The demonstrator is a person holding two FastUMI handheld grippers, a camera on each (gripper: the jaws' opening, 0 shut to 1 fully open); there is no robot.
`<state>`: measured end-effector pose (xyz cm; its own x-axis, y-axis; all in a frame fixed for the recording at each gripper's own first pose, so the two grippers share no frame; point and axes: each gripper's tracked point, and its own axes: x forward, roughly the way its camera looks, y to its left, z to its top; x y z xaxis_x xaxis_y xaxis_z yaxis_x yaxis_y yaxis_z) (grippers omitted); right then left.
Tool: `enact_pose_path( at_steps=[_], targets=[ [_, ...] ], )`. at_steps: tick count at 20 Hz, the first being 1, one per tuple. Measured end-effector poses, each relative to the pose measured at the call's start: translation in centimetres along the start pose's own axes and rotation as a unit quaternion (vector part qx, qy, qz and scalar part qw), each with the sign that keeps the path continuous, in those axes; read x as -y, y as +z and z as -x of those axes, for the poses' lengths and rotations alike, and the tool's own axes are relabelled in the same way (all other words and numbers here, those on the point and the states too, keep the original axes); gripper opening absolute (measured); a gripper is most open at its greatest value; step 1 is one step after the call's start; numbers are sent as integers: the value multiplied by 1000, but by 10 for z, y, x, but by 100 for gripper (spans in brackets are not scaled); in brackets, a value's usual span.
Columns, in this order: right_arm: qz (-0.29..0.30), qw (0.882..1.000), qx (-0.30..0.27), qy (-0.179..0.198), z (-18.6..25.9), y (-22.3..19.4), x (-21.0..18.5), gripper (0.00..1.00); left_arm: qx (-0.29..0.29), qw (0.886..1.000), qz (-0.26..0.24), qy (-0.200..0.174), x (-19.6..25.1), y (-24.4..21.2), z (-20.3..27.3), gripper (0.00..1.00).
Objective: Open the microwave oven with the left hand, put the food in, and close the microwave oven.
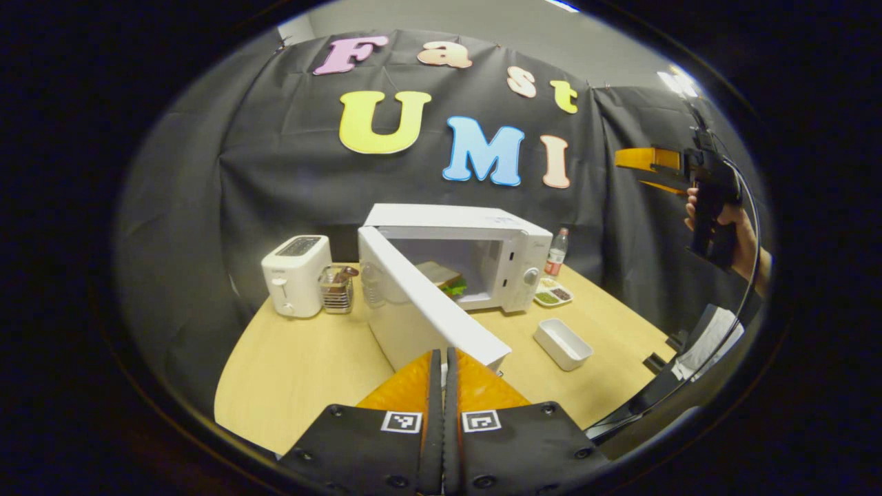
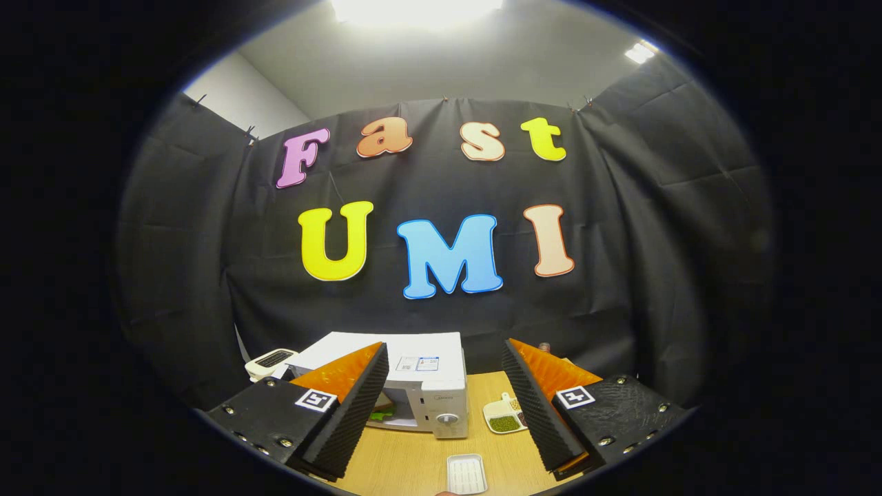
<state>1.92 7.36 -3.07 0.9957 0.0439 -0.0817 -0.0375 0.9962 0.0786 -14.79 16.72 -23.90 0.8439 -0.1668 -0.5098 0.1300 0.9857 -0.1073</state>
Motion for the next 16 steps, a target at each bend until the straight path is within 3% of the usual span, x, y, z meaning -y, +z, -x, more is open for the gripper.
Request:
enact_pose_path(
  at_steps=[9, 16],
  targets=[
    [10, 1000, 0, -10, 9, 1, 26, 100, 15, 998, -24, -50, 60, 27, -53, 7],
    [7, 999, -8, -39, 16, -1, 63, 100, 17, 997, -45, -62, 86, 44, -98, 7]
  ],
)
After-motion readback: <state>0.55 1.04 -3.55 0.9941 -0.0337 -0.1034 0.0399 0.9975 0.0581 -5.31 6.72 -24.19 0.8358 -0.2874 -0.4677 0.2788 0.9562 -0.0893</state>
